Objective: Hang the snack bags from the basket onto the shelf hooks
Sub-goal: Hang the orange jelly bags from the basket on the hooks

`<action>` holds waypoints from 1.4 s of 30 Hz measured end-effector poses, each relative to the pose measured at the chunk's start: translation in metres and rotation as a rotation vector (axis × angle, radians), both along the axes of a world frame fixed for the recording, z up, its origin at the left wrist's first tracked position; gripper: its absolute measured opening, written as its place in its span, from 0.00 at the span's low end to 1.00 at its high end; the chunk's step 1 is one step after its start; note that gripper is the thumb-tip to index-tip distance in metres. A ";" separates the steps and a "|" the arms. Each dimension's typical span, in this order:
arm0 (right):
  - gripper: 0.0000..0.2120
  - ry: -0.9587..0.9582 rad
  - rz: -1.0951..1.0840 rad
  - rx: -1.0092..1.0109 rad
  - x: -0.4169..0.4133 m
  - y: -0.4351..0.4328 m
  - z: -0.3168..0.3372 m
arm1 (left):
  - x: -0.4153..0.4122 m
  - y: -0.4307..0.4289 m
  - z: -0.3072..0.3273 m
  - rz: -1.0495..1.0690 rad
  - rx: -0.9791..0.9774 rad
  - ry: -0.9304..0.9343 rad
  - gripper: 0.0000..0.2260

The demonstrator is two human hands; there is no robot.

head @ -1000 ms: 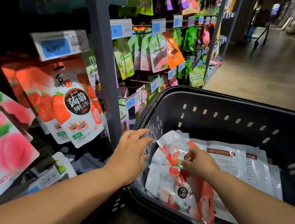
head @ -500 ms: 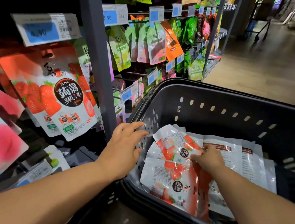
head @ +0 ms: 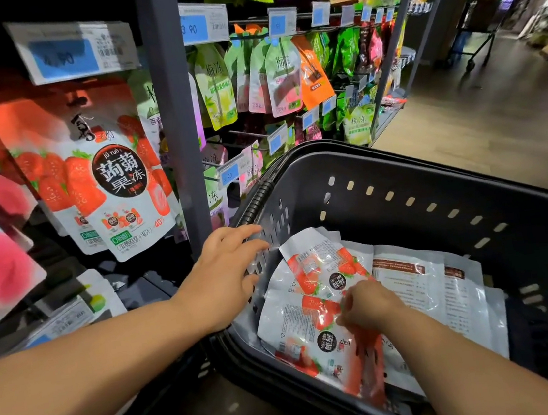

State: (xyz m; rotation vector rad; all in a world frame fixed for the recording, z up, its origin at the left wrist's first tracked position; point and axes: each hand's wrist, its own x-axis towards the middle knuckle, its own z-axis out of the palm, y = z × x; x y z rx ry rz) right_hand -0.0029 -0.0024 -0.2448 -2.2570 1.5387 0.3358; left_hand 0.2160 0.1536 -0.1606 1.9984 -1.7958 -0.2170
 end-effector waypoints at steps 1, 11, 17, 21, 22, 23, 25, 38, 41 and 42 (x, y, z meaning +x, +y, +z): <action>0.11 -0.036 0.020 0.006 -0.001 0.001 0.001 | 0.000 0.000 0.000 -0.003 -0.003 -0.002 0.21; 0.06 -0.584 -0.038 0.151 -0.014 -0.003 0.039 | 0.003 0.004 -0.004 -0.022 0.005 0.007 0.22; 0.11 -0.926 -0.200 0.396 -0.017 0.002 0.061 | 0.004 0.003 -0.005 -0.047 -0.007 -0.001 0.23; 0.12 -1.060 -0.249 0.520 -0.017 0.008 0.070 | 0.005 0.003 -0.006 -0.053 -0.003 -0.005 0.24; 0.11 -1.091 -0.249 0.538 -0.018 0.008 0.071 | 0.005 0.003 -0.006 -0.054 -0.002 -0.008 0.24; 0.10 -1.124 -0.241 0.543 -0.020 0.006 0.072 | 0.005 0.004 -0.006 -0.054 -0.001 -0.013 0.24; 0.14 -1.194 -0.223 0.544 -0.022 0.002 0.073 | 0.005 0.004 -0.006 -0.055 -0.002 -0.016 0.24; 0.10 -0.880 -0.156 -0.314 -0.010 0.004 0.080 | 0.005 0.002 -0.003 -0.055 0.032 -0.005 0.24; 0.11 -1.054 -0.134 -0.231 -0.006 0.006 0.082 | 0.005 0.003 -0.003 -0.052 0.040 -0.004 0.25; 0.10 -1.157 -0.144 -0.120 -0.004 0.011 0.084 | 0.005 0.003 -0.004 -0.052 0.038 -0.003 0.25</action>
